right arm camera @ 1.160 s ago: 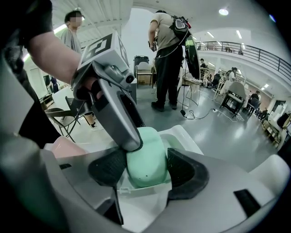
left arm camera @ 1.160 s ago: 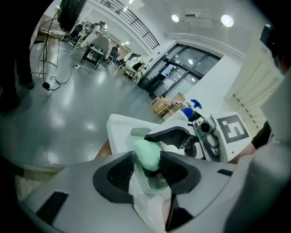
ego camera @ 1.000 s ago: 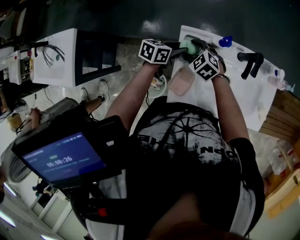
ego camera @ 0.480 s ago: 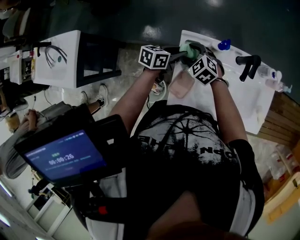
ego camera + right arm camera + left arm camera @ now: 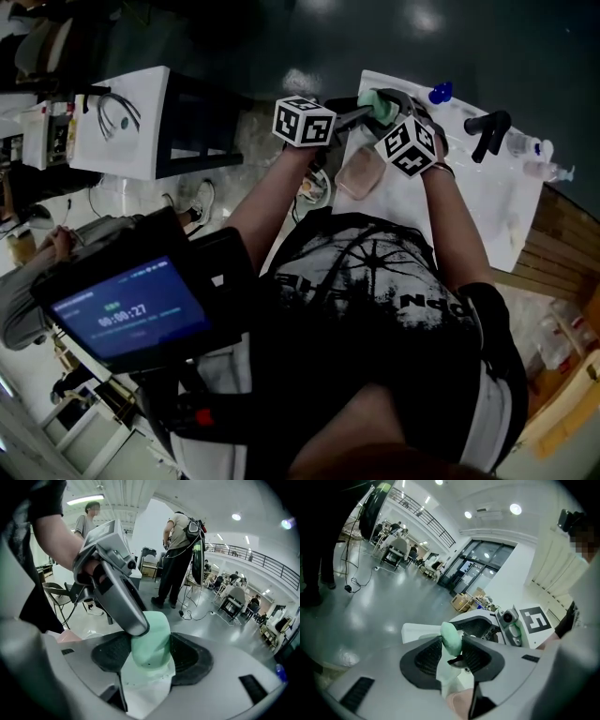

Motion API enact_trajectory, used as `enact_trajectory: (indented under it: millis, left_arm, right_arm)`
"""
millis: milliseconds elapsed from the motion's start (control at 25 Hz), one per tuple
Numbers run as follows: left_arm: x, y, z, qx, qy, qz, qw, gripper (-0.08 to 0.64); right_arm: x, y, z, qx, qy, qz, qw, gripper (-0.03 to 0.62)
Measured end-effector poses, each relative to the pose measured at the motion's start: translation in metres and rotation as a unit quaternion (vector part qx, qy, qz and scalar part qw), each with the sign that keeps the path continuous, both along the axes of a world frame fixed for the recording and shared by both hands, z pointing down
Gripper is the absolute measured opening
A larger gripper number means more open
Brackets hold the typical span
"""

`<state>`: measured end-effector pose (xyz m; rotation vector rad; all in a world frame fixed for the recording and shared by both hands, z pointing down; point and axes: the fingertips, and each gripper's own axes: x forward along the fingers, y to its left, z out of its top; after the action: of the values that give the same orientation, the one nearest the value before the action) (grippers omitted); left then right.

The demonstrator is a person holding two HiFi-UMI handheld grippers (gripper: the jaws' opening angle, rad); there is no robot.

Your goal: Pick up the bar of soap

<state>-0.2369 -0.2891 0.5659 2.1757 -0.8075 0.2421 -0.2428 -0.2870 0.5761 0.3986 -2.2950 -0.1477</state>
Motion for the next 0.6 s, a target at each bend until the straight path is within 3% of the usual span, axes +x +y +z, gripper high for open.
enact_trajectory:
  millis: [600]
  left_arm:
    - [0.014, 0.024, -0.075, 0.097, -0.007, -0.017, 0.9951, 0.14]
  right_arm:
    - [0.014, 0.022, -0.075, 0.091, -0.02, -0.005, 0.996, 0.268]
